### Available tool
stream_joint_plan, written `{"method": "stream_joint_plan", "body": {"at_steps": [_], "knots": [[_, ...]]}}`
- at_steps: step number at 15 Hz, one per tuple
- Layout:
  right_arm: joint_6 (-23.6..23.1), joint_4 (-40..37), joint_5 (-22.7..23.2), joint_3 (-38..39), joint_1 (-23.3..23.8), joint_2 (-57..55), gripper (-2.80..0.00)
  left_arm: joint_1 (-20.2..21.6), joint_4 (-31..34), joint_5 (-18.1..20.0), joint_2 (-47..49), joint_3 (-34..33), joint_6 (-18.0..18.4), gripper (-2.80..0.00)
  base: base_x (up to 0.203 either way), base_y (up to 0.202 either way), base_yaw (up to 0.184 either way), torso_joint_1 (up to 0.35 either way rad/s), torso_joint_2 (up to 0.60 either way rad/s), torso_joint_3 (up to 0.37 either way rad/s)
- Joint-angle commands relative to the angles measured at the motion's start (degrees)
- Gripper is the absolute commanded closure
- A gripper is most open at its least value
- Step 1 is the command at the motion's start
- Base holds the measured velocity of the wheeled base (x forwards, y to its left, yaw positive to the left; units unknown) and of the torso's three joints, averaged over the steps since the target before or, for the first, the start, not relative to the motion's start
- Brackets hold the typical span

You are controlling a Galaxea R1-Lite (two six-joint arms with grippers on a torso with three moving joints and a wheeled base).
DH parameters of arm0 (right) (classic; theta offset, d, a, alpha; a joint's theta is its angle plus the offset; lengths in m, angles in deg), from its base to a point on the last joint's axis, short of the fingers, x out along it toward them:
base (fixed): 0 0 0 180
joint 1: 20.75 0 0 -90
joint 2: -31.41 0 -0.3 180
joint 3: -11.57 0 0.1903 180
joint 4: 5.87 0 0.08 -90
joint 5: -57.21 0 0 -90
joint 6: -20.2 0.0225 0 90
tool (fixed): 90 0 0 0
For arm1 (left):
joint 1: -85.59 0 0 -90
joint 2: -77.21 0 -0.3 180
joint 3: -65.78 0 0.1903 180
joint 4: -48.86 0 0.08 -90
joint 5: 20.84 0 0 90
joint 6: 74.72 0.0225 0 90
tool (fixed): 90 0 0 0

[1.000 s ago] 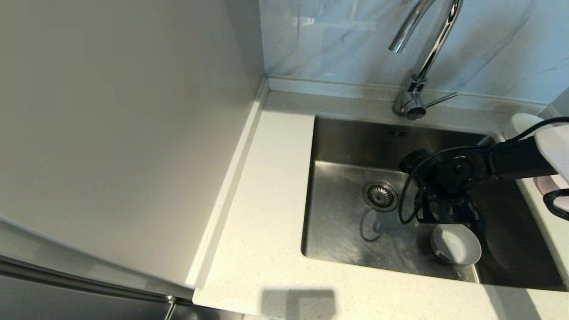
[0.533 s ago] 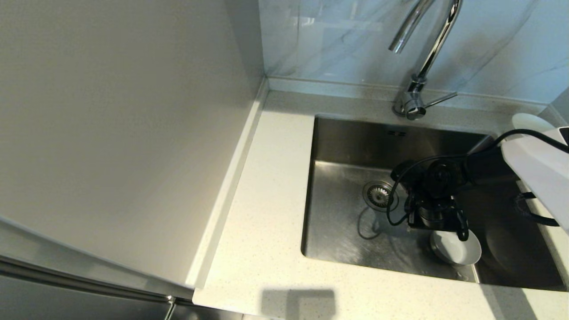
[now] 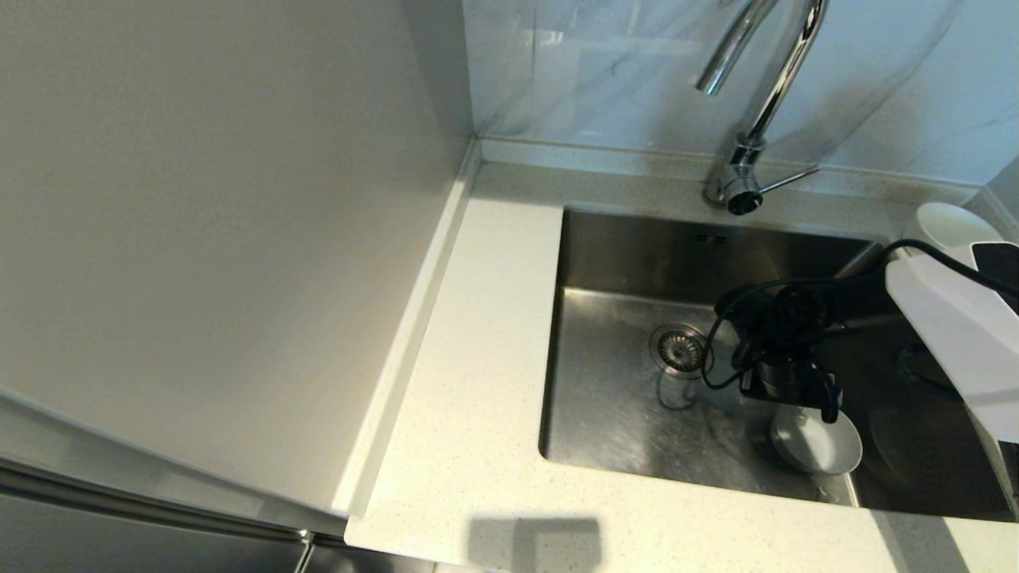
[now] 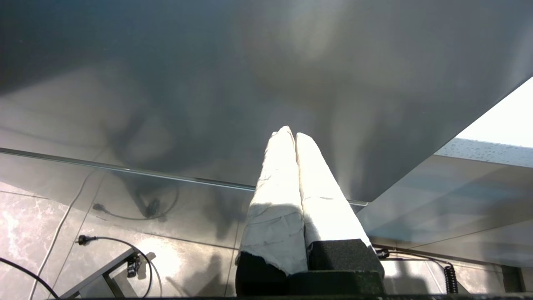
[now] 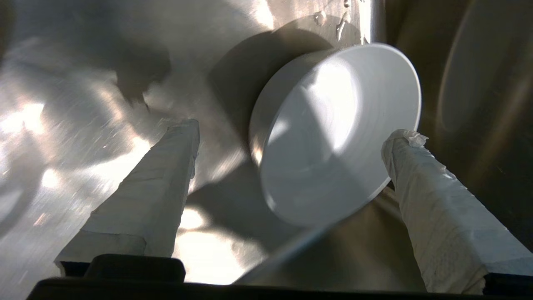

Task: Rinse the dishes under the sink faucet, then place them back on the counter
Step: Put a bowl back to the table from the sink

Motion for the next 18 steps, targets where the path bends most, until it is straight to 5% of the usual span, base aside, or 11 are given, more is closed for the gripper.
{"method": "stream_joint_plan", "body": {"at_steps": [1,4,5,18], "knots": [[0.2,-0.2,0.5,-0.9,1.3,-2.3,-2.80,0.0,0.0,0.1,-0.2,0.0,0.0,0.00,0.000,0.000,0.000,0.000,0.00,0.000],[0.1,-0.1,0.8,-2.1,2.2,-3.5,-2.80,0.0,0.0,0.0,-0.2,0.0,0.0,0.00,0.000,0.000,0.000,0.000,0.00,0.000],[0.1,-0.1,0.9,-2.6,2.3,-3.7,0.00,0.0,0.0,0.0,-0.2,0.0,0.0,0.00,0.000,0.000,0.000,0.000,0.00,0.000],[0.6,-0.2,4.2,3.9,2.2,1.9,0.00,0.0,0.0,0.0,-0.2,0.0,0.0,0.00,0.000,0.000,0.000,0.000,0.00,0.000]]}}
